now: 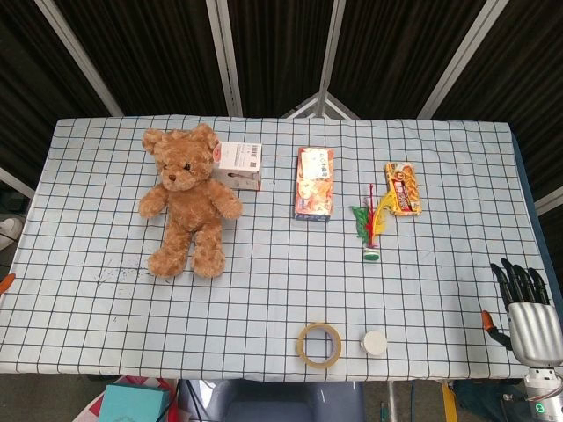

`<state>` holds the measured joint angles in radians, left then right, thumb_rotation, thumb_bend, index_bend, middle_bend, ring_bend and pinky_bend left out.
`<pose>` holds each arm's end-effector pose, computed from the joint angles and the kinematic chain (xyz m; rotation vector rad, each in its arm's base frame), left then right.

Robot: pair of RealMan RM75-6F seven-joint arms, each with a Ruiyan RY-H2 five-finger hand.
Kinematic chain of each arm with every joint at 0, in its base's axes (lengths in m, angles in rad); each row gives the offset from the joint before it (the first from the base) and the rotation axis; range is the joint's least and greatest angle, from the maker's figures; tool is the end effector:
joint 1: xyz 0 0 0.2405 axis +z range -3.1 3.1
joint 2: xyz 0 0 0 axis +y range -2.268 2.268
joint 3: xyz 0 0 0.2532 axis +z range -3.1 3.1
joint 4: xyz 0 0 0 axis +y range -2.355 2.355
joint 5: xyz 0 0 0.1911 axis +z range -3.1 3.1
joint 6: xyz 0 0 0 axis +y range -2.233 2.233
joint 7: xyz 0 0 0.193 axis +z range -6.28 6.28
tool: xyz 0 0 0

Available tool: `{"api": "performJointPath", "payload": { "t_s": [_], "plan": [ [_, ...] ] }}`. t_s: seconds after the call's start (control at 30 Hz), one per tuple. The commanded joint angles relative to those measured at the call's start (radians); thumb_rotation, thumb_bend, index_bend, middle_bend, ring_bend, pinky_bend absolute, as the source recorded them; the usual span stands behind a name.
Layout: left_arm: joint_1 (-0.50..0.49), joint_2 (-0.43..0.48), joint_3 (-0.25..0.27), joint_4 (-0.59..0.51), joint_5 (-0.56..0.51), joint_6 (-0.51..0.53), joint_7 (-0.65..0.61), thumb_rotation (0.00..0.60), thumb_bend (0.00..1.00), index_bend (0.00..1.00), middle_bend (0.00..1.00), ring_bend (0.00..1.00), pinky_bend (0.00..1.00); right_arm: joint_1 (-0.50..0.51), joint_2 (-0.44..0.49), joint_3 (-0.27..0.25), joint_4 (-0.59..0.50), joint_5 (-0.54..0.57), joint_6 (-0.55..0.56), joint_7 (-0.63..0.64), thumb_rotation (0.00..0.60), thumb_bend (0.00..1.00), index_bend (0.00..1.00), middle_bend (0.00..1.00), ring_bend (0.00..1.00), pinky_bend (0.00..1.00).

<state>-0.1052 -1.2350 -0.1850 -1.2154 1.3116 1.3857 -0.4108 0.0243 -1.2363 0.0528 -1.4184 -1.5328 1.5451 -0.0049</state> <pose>-0.3838 0.2579 0.2153 -1.0568 -1.0076 -1.0030 -0.3289 -0.2108 0.1636 1.3605 -0.8204 0.8524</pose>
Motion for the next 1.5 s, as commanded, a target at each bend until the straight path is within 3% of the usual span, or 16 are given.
{"api": "performJointPath", "payload": {
  "t_s": [0.03,1.27,1.37,1.5],
  "plan": [
    [0.000,0.000,-0.001,-0.002,-0.001,0.000,-0.002,0.600,0.30,0.22,0.16,0.00,0.04,-0.002,0.001,-0.001,0.000,0.000,0.003,0.000,0.600,0.37,0.09,0.06,0.07,0.00],
    [-0.007,-0.006,0.009,-0.015,0.005,-0.008,0.026,0.600,0.30,0.22,0.15,0.00,0.04,-0.018,0.007,0.003,-0.005,0.014,0.015,0.015,0.600,0.37,0.09,0.06,0.07,0.00],
    [-0.022,0.000,-0.014,-0.042,-0.025,-0.044,-0.016,0.600,0.29,0.22,0.14,0.00,0.03,-0.020,0.007,0.003,-0.006,0.018,0.015,0.022,0.600,0.37,0.09,0.06,0.08,0.00],
    [-0.066,0.043,-0.065,-0.134,-0.109,-0.177,-0.099,0.600,0.27,0.19,0.11,0.00,0.01,-0.021,0.007,0.004,-0.008,0.023,0.010,0.032,0.600,0.37,0.09,0.06,0.08,0.00]
  ]
}}
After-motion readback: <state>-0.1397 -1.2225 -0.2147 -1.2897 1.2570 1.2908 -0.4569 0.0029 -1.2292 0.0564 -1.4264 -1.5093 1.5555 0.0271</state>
